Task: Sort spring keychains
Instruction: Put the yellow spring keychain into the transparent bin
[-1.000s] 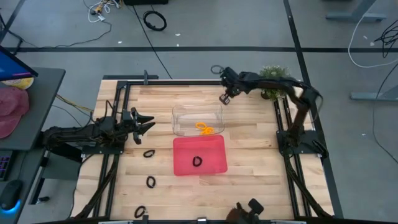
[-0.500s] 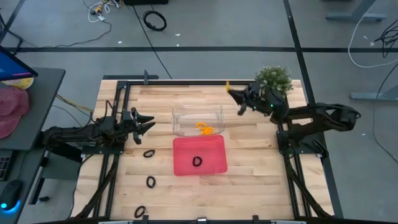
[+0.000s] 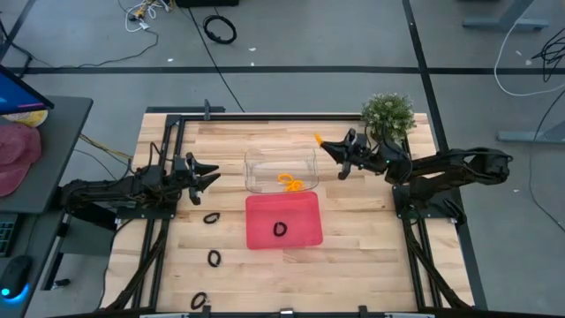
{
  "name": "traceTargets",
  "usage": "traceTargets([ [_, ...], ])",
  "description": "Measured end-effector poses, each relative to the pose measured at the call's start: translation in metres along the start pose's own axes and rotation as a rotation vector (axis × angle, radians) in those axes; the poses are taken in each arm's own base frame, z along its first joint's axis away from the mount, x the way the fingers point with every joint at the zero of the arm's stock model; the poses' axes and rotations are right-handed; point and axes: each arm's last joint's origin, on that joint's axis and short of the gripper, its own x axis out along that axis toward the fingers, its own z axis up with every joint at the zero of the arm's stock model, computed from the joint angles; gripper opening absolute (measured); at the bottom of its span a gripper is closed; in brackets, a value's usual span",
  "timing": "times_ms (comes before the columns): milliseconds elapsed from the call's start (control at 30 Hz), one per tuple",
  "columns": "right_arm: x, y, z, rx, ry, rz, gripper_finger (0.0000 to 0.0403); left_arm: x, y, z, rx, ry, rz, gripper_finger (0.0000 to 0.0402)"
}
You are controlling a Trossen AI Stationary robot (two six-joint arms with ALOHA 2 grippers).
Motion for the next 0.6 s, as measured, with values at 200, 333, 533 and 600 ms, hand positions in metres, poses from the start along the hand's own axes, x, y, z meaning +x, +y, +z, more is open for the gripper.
traceTargets([
  [200, 0.007, 0.009, 0.004, -0.015, -0.018, 0.042, 0.0, 0.0, 0.0, 0.0, 0.0, 0.0, 0.0, 0.0154],
  [333, 0.017, 0.02, 0.009, -0.033, -0.025, 0.089, 0.0, 0.0, 0.0, 0.0, 0.0, 0.0, 0.0, 0.0154],
  [533, 0.042, 0.032, 0.001, -0.046, 0.061, 0.119, 0.0, 0.0, 0.0, 0.0, 0.0, 0.0, 0.0, 0.0154],
  [600, 0.052, 0.036, -0.004, -0.048, 0.087, 0.13, 0.0, 0.0, 0.0, 0.0, 0.0, 0.0, 0.0, 0.0154],
])
